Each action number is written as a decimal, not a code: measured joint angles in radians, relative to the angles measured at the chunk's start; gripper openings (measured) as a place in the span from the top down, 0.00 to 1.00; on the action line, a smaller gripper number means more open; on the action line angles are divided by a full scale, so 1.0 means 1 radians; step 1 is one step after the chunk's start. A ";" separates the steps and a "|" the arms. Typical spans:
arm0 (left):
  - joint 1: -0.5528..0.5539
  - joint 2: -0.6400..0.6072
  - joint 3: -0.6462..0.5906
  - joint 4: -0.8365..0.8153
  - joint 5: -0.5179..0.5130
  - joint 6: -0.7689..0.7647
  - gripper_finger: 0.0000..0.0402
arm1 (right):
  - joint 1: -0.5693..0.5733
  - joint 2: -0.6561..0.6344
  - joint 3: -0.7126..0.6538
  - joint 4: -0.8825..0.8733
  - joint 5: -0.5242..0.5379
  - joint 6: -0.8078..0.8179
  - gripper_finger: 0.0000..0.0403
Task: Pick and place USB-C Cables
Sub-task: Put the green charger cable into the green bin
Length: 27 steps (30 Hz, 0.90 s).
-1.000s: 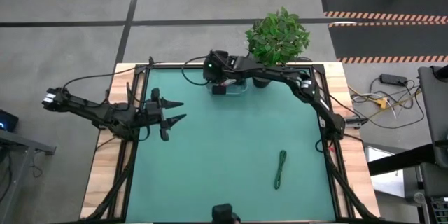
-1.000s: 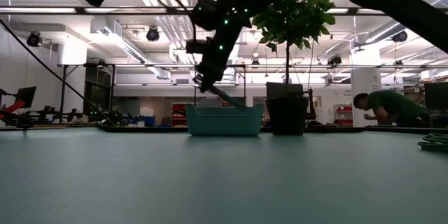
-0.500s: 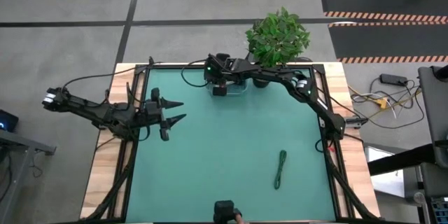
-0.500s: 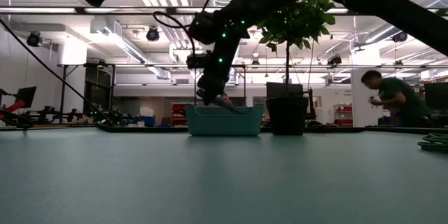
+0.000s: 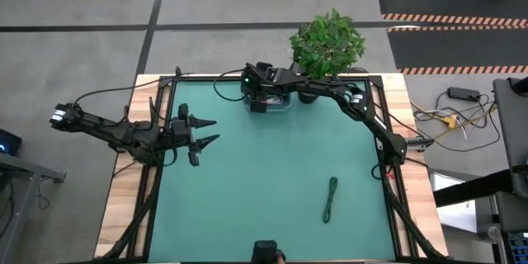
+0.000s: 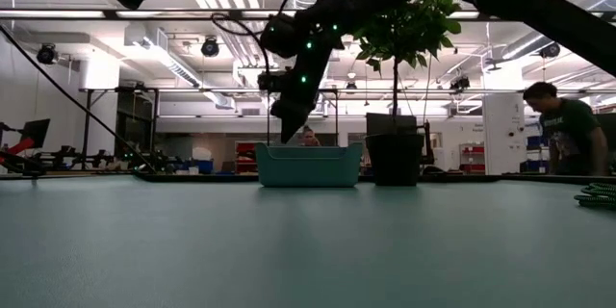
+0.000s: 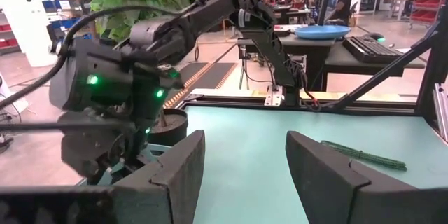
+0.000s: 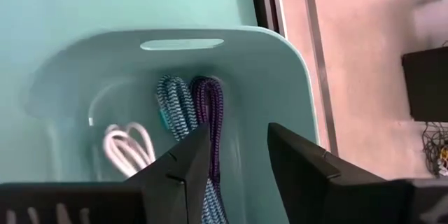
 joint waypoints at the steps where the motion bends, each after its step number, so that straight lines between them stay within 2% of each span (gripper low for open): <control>1: 0.000 0.002 0.000 0.001 0.000 0.000 0.54 | 0.006 -0.010 0.000 -0.008 -0.003 0.015 0.66; 8: 0.000 0.011 0.000 -0.002 0.000 0.000 0.54 | 0.104 -0.113 0.000 -0.072 -0.071 0.140 0.66; 16: 0.000 0.027 0.000 -0.001 0.001 -0.001 0.54 | 0.269 -0.228 0.000 -0.146 -0.216 0.392 0.68; 27: 0.000 0.042 0.000 -0.001 0.003 -0.001 0.54 | 0.472 -0.293 0.000 -0.261 -0.220 0.730 0.69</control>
